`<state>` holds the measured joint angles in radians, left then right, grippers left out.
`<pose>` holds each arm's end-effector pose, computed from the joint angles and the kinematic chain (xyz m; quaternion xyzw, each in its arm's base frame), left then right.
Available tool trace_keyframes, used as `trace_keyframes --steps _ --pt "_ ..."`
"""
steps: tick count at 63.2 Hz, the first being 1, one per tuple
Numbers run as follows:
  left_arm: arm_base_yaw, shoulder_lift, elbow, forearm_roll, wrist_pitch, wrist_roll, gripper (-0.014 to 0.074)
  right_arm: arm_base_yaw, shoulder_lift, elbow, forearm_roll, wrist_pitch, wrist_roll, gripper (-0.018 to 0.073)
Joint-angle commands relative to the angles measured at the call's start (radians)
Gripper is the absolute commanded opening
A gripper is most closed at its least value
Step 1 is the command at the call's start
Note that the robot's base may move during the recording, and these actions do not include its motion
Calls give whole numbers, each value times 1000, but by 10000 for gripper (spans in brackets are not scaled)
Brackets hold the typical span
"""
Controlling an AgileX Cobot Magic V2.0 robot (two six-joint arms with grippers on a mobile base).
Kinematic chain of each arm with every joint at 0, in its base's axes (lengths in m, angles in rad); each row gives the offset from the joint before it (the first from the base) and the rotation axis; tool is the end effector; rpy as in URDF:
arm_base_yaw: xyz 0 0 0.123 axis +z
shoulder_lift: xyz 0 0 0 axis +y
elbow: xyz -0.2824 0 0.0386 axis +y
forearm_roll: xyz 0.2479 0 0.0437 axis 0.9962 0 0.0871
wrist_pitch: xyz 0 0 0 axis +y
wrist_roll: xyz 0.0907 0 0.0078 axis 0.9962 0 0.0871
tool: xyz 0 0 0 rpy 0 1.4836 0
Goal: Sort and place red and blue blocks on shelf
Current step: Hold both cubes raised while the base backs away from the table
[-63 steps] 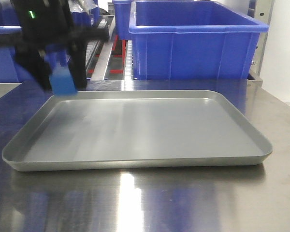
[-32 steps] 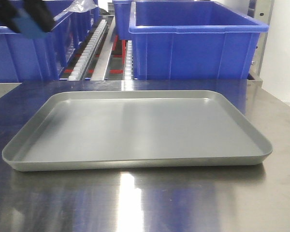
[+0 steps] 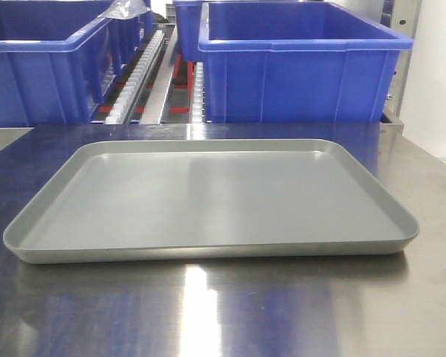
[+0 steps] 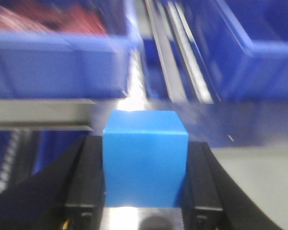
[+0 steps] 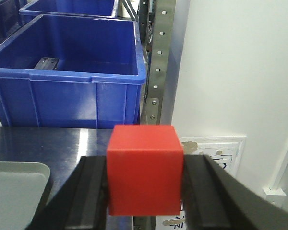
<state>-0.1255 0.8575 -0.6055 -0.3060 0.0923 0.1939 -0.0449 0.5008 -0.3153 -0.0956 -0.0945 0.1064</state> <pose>0.1817 -0.0255 0.3194 0.0143 0.7905 -0.0831 0.6067 0.1135 -0.0043 0.2892 0.0167 0.7084 -0.0087 0.7056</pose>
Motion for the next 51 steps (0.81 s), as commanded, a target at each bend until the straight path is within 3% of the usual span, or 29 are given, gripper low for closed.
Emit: trace_keyframes --steps 1,27,51 --pt "17 -107 26 -13 -114 0 123 -2 -2 -31 -4 -85 1 57" --pt "25 -482 164 -11 -108 0 123 -2 -2 -31 -4 -85 1 57" --pt "25 -506 164 -11 -106 0 123 -2 -2 -31 -4 -85 1 57"
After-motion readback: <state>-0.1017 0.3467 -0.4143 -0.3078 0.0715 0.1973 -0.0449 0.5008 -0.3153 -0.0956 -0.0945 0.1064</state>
